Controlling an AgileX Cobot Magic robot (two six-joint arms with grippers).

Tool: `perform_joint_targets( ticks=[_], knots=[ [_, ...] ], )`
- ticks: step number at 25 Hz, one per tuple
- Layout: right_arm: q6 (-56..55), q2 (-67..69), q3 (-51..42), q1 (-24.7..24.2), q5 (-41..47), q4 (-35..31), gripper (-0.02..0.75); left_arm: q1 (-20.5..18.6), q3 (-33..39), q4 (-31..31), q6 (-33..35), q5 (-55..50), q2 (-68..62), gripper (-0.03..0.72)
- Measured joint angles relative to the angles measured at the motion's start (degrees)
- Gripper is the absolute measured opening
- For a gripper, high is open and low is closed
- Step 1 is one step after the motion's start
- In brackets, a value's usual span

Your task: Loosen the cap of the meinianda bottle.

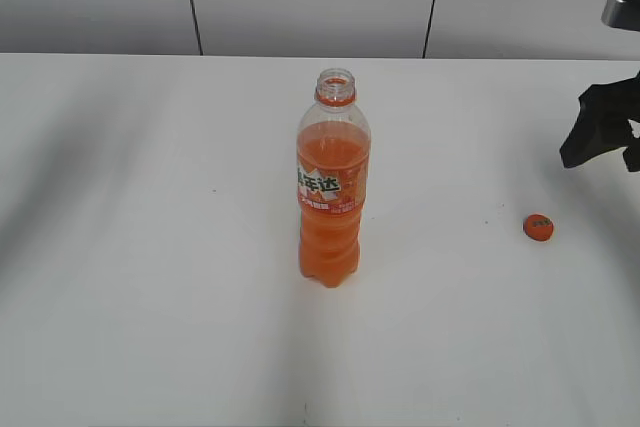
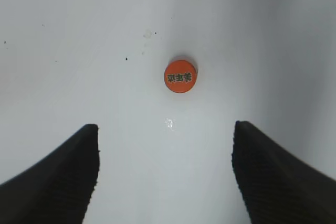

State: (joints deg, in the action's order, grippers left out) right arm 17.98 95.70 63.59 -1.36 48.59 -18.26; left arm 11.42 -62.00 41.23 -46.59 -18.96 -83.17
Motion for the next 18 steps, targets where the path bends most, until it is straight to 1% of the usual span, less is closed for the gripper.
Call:
perform_joint_targets(
  ticks=[1,3,5,7,8,10,14,18],
  knots=[
    [0.00,-0.13,0.00,0.00,0.04,-0.23,0.590,-1.19,-0.06,-4.58,4.43,-1.55,-0.13,0.552],
    [0.00,-0.26,0.00,0.00,0.04,-0.57,0.590,-4.67,-0.69,-17.65,16.12,-5.60,-1.15,0.552],
    [0.00,-0.36,0.00,0.00,0.28,-0.62,0.590,-8.33,-1.60,-26.68,26.01,-10.45,-3.00,0.552],
    [0.00,-0.36,0.00,0.00,0.64,-0.64,0.590,-11.85,-2.36,-34.70,33.21,-15.97,-5.12,0.552],
    [0.00,-0.36,0.00,0.00,0.71,-0.64,0.590,-13.49,-2.37,-36.97,35.85,-17.80,-6.08,0.552],
    [0.00,-0.41,0.00,0.00,0.71,-0.58,0.590,-15.62,-2.37,-40.39,38.44,-20.67,-7.36,0.552],
    [-1.35,-0.41,0.18,0.00,0.41,1.54,0.590,-16.11,-2.37,-42.33,40.93,-21.03,-7.77,0.552],
    [-4.17,-0.41,1.85,0.00,1.61,6.12,0.590,-16.11,-2.37,-44.12,42.19,-20.83,-7.77,0.552]
  ],
)
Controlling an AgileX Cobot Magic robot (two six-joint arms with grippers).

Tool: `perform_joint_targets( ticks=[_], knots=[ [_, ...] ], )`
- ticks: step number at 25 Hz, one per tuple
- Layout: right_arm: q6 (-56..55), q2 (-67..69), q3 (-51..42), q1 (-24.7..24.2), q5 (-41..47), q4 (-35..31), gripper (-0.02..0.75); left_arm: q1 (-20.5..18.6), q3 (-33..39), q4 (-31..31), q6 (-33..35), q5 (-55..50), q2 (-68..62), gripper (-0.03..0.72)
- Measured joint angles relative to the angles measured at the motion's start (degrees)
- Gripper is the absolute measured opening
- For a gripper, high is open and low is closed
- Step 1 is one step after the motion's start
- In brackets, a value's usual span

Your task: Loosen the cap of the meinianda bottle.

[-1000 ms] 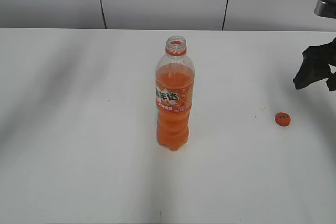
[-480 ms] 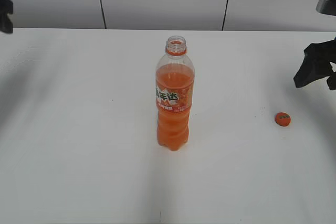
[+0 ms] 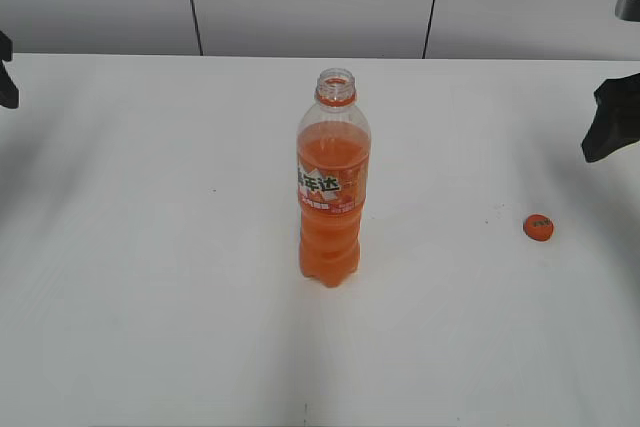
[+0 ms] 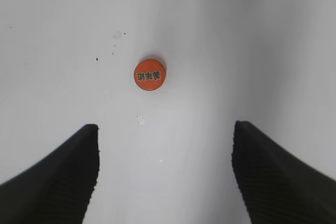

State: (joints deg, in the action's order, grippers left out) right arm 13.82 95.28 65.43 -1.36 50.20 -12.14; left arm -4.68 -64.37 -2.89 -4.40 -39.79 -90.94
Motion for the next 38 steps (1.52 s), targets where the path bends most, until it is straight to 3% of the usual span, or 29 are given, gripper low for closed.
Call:
perform_joint_targets(
  ticks=[9,29,38],
  knots=[
    [-0.95,-3.77,0.92,0.00,2.36,2.85,0.590,1.42,0.00,-1.58,2.33,-1.53,4.41,0.552],
    [-1.60,-33.81,0.77,0.00,11.85,3.78,0.590,1.42,0.22,0.17,4.71,-11.65,37.85,0.552],
    [-1.79,-49.50,-6.22,0.00,14.50,3.78,0.590,1.48,11.73,0.08,4.94,-11.69,53.77,0.552]
  ],
)
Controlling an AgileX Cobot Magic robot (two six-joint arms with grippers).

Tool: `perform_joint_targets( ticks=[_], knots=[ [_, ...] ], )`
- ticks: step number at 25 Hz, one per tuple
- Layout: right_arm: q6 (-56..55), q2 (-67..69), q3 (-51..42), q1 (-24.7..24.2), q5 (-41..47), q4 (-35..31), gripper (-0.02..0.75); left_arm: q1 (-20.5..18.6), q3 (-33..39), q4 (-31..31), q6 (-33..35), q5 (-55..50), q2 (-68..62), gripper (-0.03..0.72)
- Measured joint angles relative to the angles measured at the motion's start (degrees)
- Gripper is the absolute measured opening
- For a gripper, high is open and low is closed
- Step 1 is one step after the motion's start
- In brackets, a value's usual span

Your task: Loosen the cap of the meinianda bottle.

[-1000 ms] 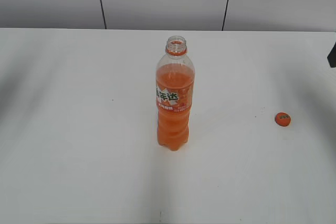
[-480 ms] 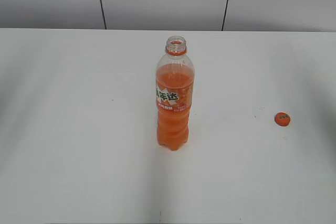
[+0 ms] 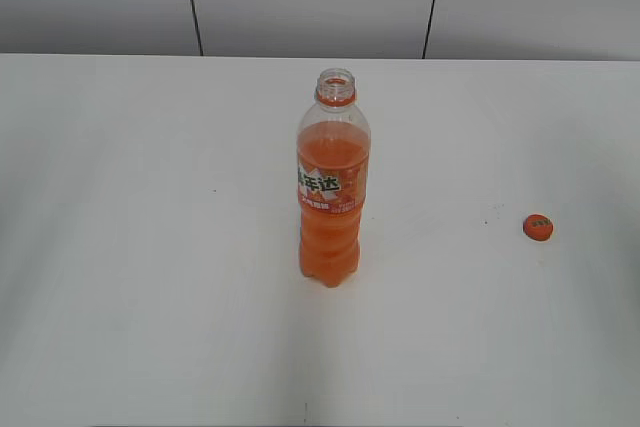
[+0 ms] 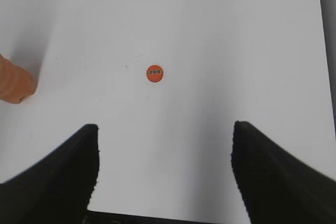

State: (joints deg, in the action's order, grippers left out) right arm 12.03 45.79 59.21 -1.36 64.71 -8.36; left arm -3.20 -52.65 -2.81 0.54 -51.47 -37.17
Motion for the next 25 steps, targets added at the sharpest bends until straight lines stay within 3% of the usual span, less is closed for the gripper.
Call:
perform_joint_targets(
  ticks=[16,25],
  knots=[
    [-3.73,-29.67,-18.90,0.00,-1.08,0.00,0.589,0.06,17.63,-10.03,1.09,1.70,17.86,0.552],
    [-7.25,-41.13,-22.80,0.00,-1.27,-0.05,0.589,0.12,18.61,-9.59,5.08,0.12,32.49,0.526]
  ],
)
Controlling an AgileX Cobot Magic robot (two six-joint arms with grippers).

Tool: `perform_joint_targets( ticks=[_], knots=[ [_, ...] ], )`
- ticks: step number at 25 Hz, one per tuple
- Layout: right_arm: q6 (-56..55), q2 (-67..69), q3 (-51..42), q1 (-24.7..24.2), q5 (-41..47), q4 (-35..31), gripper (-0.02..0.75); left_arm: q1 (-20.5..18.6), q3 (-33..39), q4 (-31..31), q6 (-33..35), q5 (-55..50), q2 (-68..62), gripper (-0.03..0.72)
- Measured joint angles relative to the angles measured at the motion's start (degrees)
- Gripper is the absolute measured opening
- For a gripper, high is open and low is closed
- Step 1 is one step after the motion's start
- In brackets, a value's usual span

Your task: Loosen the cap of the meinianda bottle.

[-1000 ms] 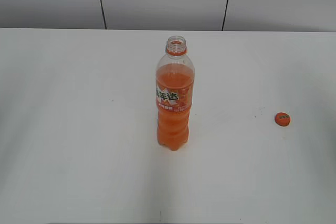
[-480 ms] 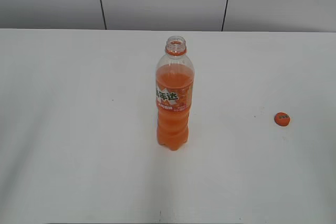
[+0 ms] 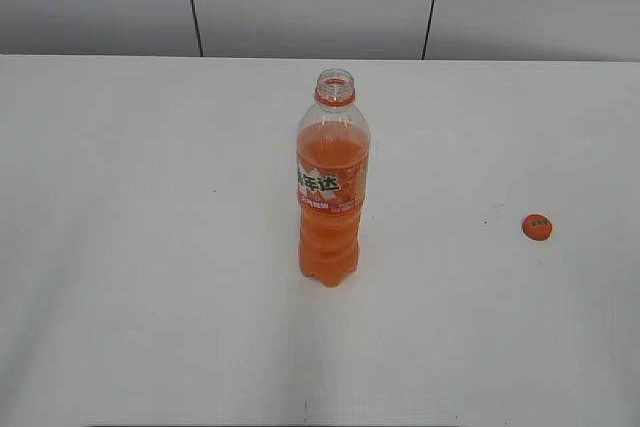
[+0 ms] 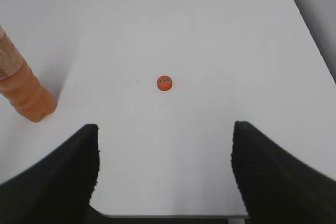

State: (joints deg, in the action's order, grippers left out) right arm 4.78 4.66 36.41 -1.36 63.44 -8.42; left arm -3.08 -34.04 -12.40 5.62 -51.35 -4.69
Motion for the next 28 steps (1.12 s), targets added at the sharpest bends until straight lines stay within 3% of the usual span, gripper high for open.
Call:
perform_joint_targets(
  ticks=[18,28],
  knots=[
    [2.79,-4.99,-5.08,0.00,4.71,2.32,0.586,0.00,2.28,0.72,0.05,-2.28,5.07,0.520],
    [3.54,-4.99,-7.25,0.00,0.40,2.93,0.586,0.00,2.28,0.72,0.05,-2.28,5.07,0.519]
  ],
)
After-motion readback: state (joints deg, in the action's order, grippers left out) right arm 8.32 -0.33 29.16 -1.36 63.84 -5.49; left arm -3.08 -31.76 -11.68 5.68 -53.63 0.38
